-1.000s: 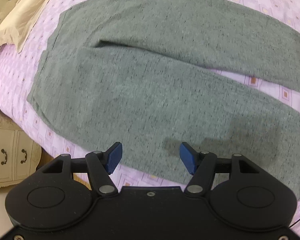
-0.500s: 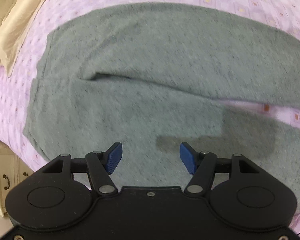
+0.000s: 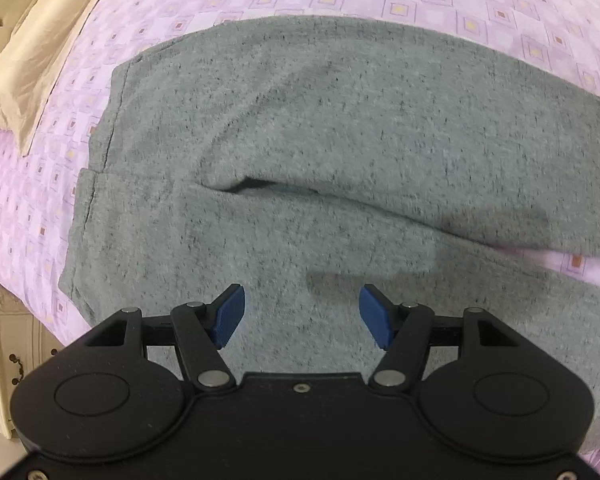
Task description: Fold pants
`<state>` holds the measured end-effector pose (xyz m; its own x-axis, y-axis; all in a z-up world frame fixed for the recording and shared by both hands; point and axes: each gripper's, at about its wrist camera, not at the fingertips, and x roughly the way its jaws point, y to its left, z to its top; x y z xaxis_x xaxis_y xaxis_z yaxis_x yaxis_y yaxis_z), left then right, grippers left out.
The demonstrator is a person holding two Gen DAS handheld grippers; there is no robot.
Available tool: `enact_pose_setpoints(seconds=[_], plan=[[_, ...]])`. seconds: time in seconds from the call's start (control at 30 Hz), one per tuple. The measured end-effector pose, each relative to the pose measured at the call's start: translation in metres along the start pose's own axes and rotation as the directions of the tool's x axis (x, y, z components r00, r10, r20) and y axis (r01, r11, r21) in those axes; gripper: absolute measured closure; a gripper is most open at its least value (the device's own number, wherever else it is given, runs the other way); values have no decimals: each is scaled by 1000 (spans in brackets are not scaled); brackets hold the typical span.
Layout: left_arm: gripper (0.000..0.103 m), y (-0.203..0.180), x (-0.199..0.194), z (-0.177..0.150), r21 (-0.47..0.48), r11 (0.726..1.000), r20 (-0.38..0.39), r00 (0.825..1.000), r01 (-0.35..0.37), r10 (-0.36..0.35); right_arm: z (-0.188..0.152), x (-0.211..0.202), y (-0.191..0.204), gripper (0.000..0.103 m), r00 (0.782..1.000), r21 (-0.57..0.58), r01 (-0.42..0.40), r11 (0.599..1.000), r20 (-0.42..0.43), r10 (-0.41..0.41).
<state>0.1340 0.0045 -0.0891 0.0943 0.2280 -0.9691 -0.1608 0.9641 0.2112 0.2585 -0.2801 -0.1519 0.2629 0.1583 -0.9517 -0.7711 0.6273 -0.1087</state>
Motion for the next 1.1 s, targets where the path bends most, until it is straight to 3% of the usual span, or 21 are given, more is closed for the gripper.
enact_pose_setpoints(seconds=[0.27, 0.43, 0.57, 0.83, 1.1], plan=[[36, 4, -4, 13, -5, 1000, 25, 1000, 19, -19, -52, -89, 90, 99, 982, -35, 101, 994, 162, -94], [36, 4, -6, 20, -22, 999, 41, 998, 48, -47, -84, -108, 163, 99, 981, -108, 111, 988, 169, -92], [36, 7, -2, 32, -47, 995, 41, 995, 88, -86, -94, -98, 193, 99, 988, -75, 100, 992, 130, -89], [36, 16, 18, 82, -72, 991, 47, 993, 116, -113, -86, -87, 202, 99, 981, 47, 157, 987, 108, -161], [36, 11, 37, 113, -61, 993, 32, 994, 102, -100, -86, -84, 210, 99, 974, 103, 201, 974, 82, -210]])
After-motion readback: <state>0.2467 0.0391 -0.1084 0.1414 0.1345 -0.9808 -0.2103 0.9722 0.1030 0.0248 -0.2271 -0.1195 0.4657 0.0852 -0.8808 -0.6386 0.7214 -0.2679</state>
